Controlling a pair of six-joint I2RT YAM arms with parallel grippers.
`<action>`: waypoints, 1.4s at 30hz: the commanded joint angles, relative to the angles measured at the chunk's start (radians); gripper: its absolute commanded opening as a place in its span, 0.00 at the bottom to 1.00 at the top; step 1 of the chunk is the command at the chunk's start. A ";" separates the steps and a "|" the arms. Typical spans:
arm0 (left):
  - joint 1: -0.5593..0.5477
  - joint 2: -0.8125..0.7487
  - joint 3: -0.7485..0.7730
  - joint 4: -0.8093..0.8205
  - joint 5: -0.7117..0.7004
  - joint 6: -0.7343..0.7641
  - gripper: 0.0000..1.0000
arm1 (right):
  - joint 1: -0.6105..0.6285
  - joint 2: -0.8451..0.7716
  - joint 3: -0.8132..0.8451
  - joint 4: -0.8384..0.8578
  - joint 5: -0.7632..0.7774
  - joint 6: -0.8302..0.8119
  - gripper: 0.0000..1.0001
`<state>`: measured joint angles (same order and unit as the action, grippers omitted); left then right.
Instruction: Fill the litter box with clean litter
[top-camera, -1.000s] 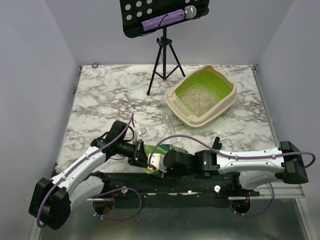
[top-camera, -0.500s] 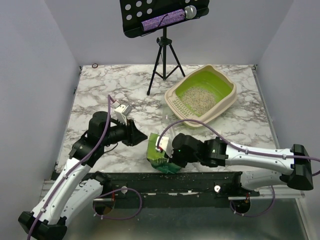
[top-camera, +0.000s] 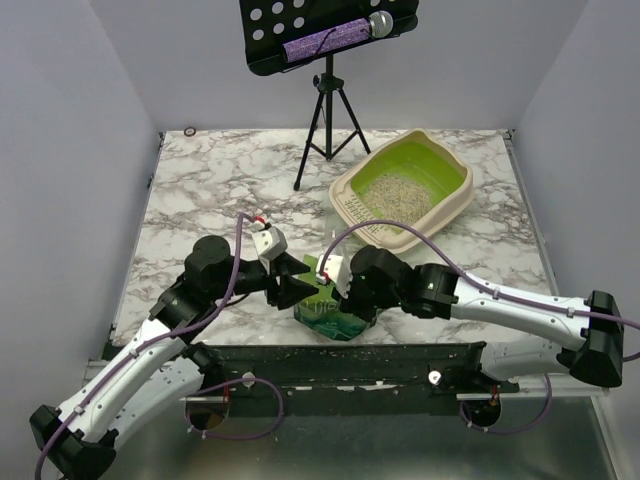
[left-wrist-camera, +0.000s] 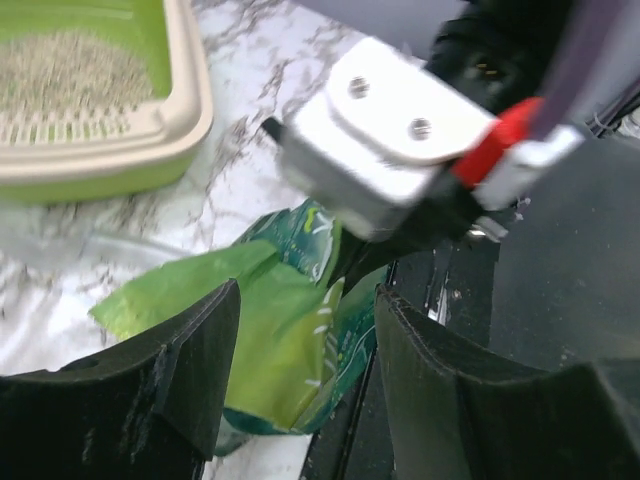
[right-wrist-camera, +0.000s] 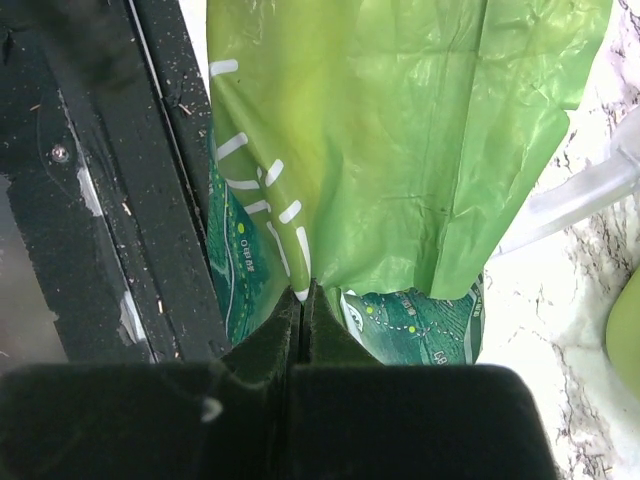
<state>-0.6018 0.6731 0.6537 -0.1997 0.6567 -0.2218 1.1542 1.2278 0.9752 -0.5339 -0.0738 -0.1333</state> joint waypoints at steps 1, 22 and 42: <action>-0.076 -0.009 -0.028 0.128 -0.020 0.177 0.65 | -0.016 -0.008 -0.013 0.001 -0.053 0.023 0.00; -0.184 0.155 -0.120 0.240 0.004 0.322 0.66 | -0.096 -0.114 -0.102 0.066 -0.225 0.078 0.01; -0.216 0.226 -0.201 0.290 0.064 0.248 0.00 | -0.139 -0.203 -0.113 0.100 -0.198 0.120 0.01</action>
<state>-0.8131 0.8963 0.4747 0.1181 0.7151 0.0284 1.0264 1.0637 0.8436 -0.4717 -0.2600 -0.0498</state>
